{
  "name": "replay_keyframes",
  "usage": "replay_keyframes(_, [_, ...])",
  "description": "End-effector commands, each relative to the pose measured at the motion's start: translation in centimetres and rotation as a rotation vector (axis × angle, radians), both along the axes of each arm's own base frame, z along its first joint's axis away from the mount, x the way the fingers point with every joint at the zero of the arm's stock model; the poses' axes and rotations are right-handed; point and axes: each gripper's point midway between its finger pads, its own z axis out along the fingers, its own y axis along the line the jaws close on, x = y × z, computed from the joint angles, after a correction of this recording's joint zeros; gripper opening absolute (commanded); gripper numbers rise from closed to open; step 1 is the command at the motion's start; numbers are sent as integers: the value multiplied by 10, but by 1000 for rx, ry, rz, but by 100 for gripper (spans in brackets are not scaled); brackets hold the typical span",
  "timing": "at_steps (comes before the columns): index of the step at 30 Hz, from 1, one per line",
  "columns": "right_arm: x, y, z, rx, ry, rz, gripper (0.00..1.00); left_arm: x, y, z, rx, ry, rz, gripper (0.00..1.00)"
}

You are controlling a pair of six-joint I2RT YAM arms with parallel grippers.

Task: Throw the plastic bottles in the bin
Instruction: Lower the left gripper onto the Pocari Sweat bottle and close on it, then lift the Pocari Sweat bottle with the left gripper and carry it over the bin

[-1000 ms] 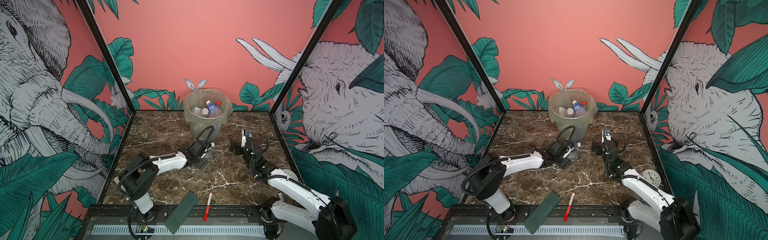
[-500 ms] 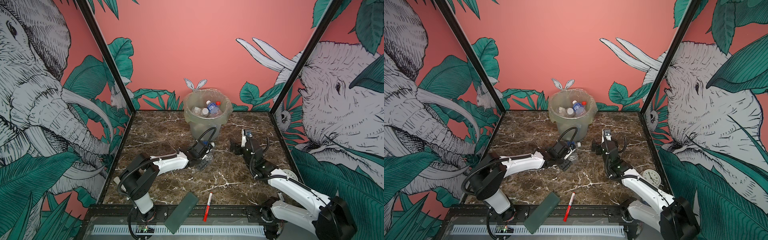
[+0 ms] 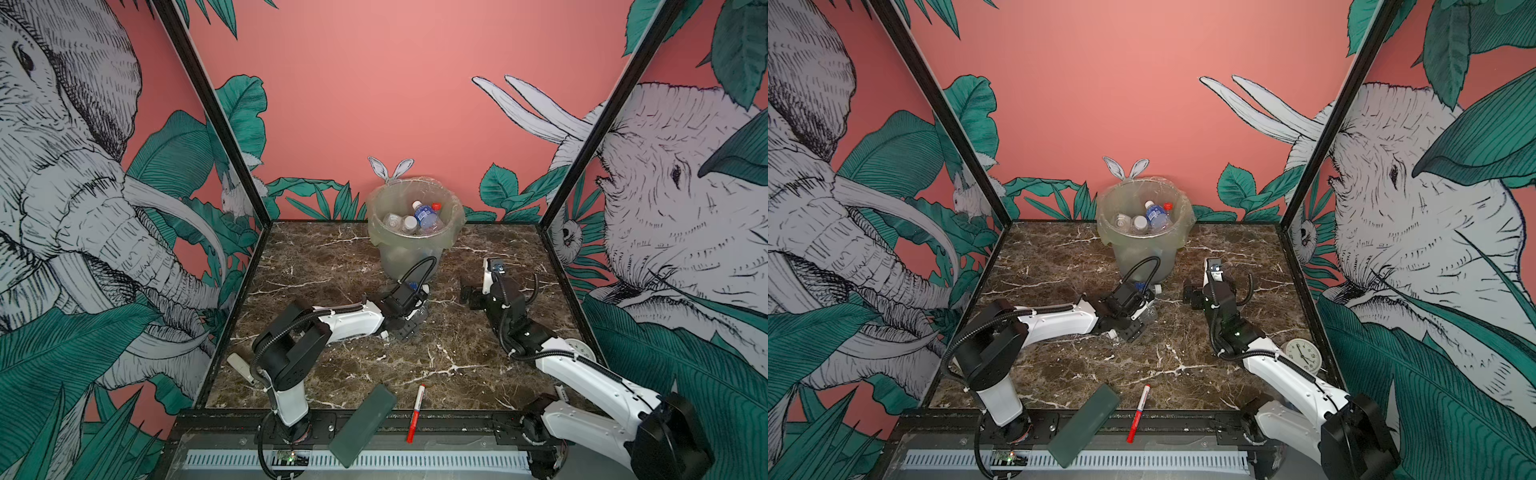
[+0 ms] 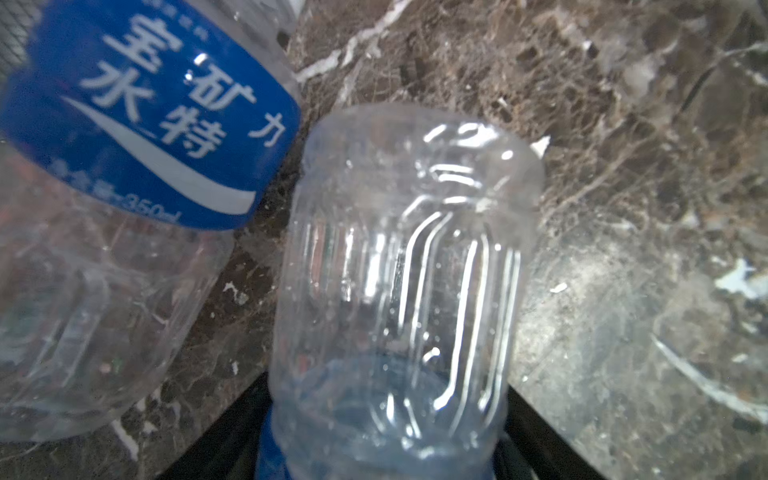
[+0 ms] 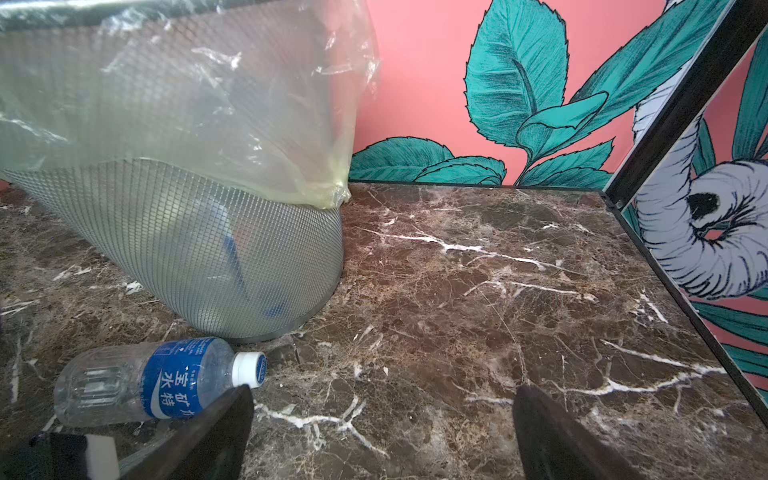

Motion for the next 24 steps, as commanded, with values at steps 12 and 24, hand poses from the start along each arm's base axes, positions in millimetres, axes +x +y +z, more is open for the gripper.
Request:
replay_keyframes(12, [3,0,12,32,-36,-2,99,-4,-1,15,-31,-16,0,59])
replay_keyframes(24, [3,3,10,36,-31,5,99,-14,9,36,-141,-59,50,54])
